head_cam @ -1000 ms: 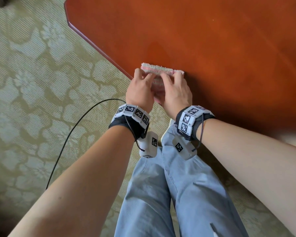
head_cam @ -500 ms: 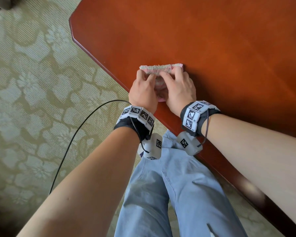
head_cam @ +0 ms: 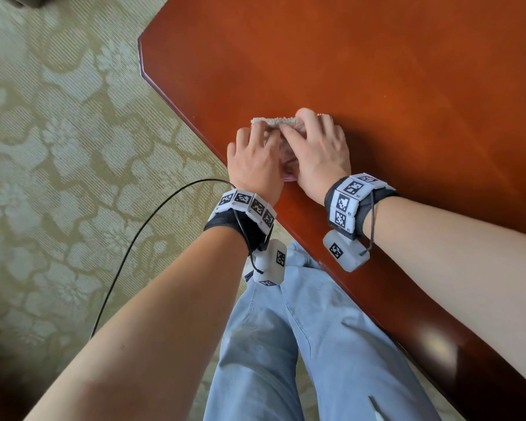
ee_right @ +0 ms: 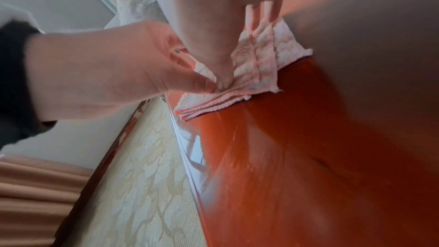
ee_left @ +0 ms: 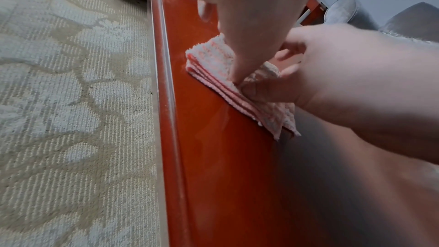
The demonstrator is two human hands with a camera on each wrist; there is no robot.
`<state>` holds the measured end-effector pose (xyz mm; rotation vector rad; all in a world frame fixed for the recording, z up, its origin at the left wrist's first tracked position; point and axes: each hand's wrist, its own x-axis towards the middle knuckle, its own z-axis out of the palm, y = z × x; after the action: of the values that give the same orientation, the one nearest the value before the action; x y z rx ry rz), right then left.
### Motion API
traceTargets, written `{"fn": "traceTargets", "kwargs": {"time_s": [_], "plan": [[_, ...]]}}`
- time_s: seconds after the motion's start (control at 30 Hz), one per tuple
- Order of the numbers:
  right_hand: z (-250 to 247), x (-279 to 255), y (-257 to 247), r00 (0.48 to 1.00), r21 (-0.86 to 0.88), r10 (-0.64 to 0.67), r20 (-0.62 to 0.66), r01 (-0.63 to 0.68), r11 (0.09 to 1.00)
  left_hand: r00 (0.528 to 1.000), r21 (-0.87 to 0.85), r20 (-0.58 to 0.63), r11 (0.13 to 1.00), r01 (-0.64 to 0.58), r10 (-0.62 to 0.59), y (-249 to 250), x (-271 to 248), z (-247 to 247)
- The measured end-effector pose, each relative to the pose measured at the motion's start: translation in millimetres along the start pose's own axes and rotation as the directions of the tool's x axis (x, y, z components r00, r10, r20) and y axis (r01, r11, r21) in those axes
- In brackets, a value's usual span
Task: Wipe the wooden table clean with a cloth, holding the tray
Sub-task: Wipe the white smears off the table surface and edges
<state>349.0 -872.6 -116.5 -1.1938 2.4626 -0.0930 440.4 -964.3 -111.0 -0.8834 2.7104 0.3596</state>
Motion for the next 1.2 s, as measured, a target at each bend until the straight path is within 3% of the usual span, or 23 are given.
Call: {"fn": "traceTargets", "kwargs": {"time_s": [0.2,0.43,0.77,1.2], "plan": [[0.8,0.2,3.7,0.999,-0.03,-0.039,0.012,0.039,0.999,0.995,0.065,0.081,0.996,-0.057,0.051,-0.7,3.8,-7.1],[0.9,1.6,-0.7,0.999,-0.067,0.031,0.014,-0.03,0.997,0.985,0.08,0.143,0.991,-0.105,0.092,-1.3,12.0,-8.9],[2.2,-9.5,-16.1,0.989,-0.001,0.131,0.071,-0.131,0.991,0.994,0.086,0.08,0.993,-0.081,0.074,1.6,4.1,-8.9],[14.7,-42.6,-34.9,0.98,0.042,0.193,0.058,-0.195,0.98,0.984,0.093,0.166,0.992,-0.089,0.072,0.8,-24.9,-5.7]]}}
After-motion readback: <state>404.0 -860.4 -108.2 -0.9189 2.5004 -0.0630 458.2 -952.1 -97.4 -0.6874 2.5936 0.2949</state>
